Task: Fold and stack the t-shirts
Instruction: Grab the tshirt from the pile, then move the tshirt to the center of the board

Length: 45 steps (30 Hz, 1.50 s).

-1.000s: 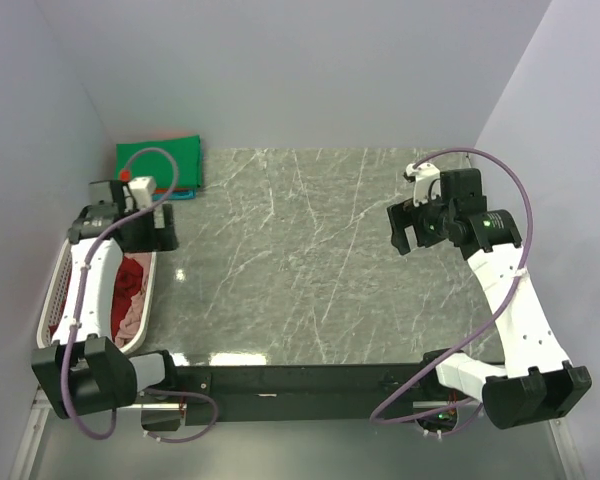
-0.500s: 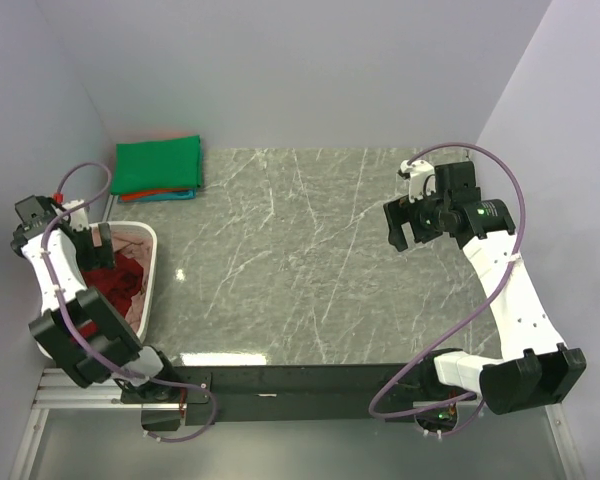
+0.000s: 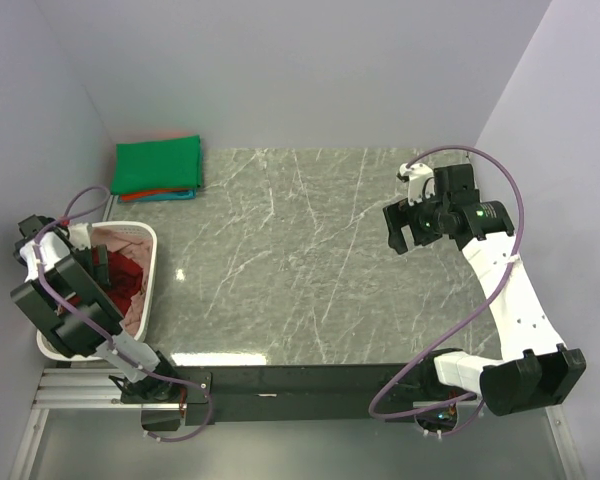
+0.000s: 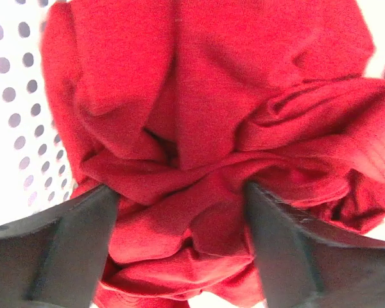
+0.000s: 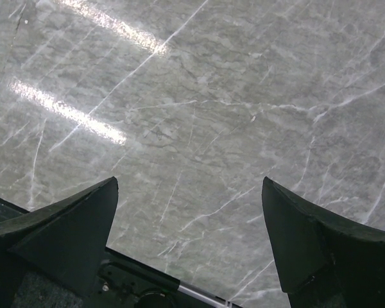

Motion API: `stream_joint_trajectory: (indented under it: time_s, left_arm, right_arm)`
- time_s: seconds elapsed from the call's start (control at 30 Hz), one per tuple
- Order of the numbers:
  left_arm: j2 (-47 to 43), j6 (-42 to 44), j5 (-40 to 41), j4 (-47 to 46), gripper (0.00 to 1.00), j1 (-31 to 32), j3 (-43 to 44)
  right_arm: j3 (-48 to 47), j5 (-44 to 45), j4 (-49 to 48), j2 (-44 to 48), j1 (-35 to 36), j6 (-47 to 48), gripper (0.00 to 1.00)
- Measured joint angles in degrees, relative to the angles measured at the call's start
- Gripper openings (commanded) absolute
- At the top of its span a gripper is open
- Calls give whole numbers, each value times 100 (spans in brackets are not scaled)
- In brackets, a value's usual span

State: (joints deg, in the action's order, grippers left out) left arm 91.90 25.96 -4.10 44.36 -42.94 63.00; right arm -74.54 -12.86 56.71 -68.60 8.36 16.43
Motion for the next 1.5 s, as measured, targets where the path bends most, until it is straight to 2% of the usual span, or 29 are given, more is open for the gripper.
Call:
stream_joint_trajectory:
  time_s: [0.03, 0.07, 0.13, 0.17, 0.2, 0.37, 0.5, 0.6, 0.77, 0.9, 1.0, 1.07, 1.27, 1.37, 1.5]
  left_arm:
    - [2, 17, -35, 13, 66, 0, 2]
    - [2, 24, -68, 44, 44, 4, 15]
    - [0, 70, -149, 114, 26, 7, 72]
    - [-11, 111, -186, 155, 5, 2, 105]
    - [-28, 109, -229, 225, 1, 0, 157]
    - [-155, 243, -695, 922, 1, -22, 824]
    - [-503, 321, -1231, 1589, 0, 61, 1862]
    - [-785, 295, -1661, 1906, 0, 385, 2828]
    - [-1043, -79, -2033, 2026, 1, 1416, 4035]
    - [-767, -715, -2133, 2020, 1, 2909, 5276]
    - [-219, -1266, -2214, 1679, 1, 3908, 6592]
    - [-2, -1556, -2194, 1263, 1, 4520, 7038]
    - [190, -2068, -2055, 74, 1, 6422, 7149]
    - [284, -2404, -2070, -584, 1, 6850, 7152]
    - [461, -2824, -2037, -1429, 1, 6931, 7285]
  right_arm:
    - [0, 0, -4, 2, 0, 2, 99]
    - [0, 0, -4, 11, 0, 2, 99]
    - [7, 0, -2, 35, 0, 0, 99]
    - [9, -7, -4, 50, 0, 2, 99]
    - [17, -11, -7, 66, 0, 2, 99]
    - [116, -31, 11, 127, 0, 20, 96]
    - [162, -31, 4, 142, 0, 20, 96]
    - [179, -26, 0, 142, 0, 20, 95]
    - [181, -9, -13, 157, 0, 7, 95]
    - [179, -13, -17, 166, -37, -39, 95]
    - [179, -24, -37, 166, -116, -90, 95]
    - [179, -33, -61, 166, -179, -142, 95]
    - [179, -90, -116, 168, -457, -308, 95]
    - [179, -188, -146, 179, -675, -396, 95]
    - [179, -304, -162, 232, -962, -487, 95]
